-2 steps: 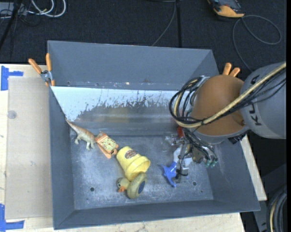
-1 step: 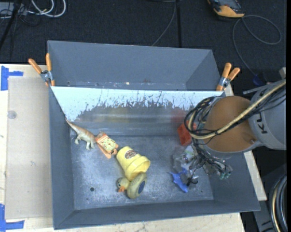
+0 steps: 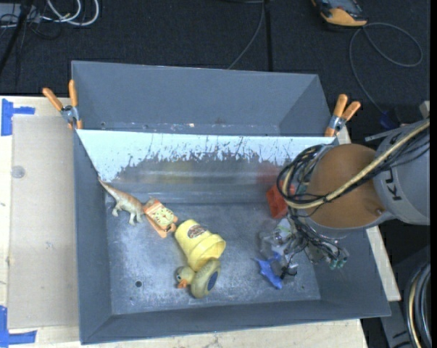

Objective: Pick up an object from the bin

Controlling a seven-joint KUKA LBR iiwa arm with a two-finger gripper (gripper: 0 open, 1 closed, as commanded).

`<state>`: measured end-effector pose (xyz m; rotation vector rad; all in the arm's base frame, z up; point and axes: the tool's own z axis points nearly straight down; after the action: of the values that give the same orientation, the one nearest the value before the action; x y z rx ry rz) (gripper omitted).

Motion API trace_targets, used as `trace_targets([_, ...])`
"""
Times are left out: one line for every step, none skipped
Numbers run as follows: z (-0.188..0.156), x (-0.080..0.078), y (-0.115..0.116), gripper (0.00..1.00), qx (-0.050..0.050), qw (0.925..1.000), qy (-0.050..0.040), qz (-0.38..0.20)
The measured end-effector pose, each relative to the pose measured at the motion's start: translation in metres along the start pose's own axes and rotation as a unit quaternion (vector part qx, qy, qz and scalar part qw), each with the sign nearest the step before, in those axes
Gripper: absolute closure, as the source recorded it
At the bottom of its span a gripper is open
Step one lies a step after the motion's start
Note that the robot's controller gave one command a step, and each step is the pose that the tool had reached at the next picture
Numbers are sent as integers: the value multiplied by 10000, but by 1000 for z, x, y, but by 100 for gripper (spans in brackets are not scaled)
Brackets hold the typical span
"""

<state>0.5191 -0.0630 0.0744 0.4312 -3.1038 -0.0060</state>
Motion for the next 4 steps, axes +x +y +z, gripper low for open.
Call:
trace_targets([-3,2,-3,100,-6,10000,-10,-77])
trace_targets([-2,3,-16,100,-20,9998,-38,-188])
trace_targets([-34,18,-33,0,-11,9998,-10,-185])
trace_targets([-34,18,-33,0,-12,9998,-9,-182])
